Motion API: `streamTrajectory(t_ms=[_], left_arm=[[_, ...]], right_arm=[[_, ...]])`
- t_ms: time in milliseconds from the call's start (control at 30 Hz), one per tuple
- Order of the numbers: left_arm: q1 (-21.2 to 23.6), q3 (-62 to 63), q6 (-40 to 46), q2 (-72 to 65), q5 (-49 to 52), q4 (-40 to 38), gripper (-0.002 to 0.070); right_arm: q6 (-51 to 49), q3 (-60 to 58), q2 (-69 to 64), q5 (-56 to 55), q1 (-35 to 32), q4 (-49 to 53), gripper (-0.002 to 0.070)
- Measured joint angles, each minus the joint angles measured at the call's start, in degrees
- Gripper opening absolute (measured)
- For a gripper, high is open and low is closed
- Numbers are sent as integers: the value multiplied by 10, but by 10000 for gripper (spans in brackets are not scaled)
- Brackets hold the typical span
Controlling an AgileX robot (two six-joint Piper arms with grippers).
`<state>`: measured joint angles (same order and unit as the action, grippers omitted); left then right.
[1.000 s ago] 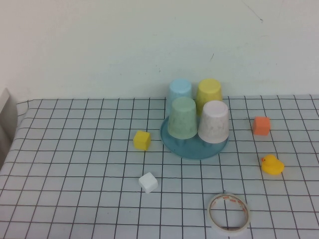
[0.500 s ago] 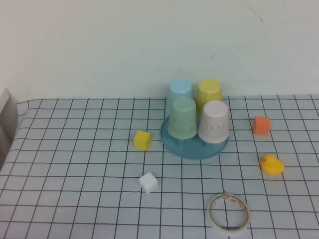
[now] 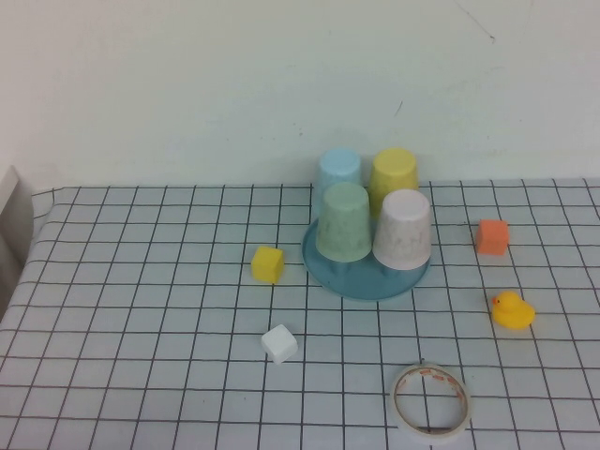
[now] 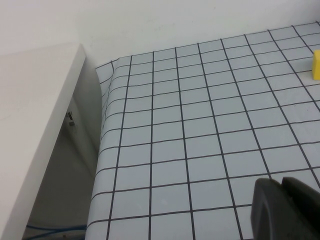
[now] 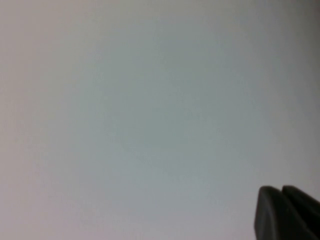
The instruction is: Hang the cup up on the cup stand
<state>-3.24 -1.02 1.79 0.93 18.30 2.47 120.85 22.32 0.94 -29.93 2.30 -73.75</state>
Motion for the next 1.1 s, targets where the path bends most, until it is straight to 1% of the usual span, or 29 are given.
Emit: streamTrajectory(t_ms=[33, 100, 167, 200, 233, 333, 400, 433, 467, 567, 633, 733, 833, 900, 933, 1000, 1100], left_arm=[[0, 0, 0, 0, 0, 0, 0], [0, 0, 0, 0, 0, 0, 0], [0, 0, 0, 0, 0, 0, 0], [0, 0, 0, 0, 0, 0, 0], [0, 0, 0, 0, 0, 0, 0], [0, 0, 0, 0, 0, 0, 0], [0, 0, 0, 0, 0, 0, 0], [0, 0, 0, 0, 0, 0, 0], [0, 0, 0, 0, 0, 0, 0], [0, 0, 0, 0, 0, 0, 0], [0, 0, 0, 0, 0, 0, 0], [0, 0, 0, 0, 0, 0, 0], [0, 0, 0, 0, 0, 0, 0], [0, 0, 0, 0, 0, 0, 0], [0, 0, 0, 0, 0, 0, 0], [0, 0, 0, 0, 0, 0, 0], [0, 0, 0, 0, 0, 0, 0]], right_arm=[[0, -7, 0, 30, -3, 36, -1], [-12, -25, -2, 111, -10, 154, -1], [-41, -41, -2, 216, -11, 310, -1], [-63, -46, -2, 262, -11, 371, -1], [-135, -57, -3, 367, -11, 501, -1], [-238, -78, -4, 454, -11, 633, -1], [-292, -98, -4, 457, -11, 700, -1], [-318, -111, -4, 442, -11, 725, -1], [-340, -123, -4, 422, -11, 738, -1], [-419, -169, -7, 316, -12, 750, -1], [-436, -189, -7, 261, -12, 750, -1], [-401, -198, -7, 216, -12, 720, -1], [-351, -198, -6, 204, -12, 669, -1], [-340, -199, -4, 200, -12, 649, -1], [-351, -199, -4, 199, -12, 641, -1], [-426, -199, -4, 195, -13, 638, -1], [-598, -203, -2, 191, -16, 645, -1]])
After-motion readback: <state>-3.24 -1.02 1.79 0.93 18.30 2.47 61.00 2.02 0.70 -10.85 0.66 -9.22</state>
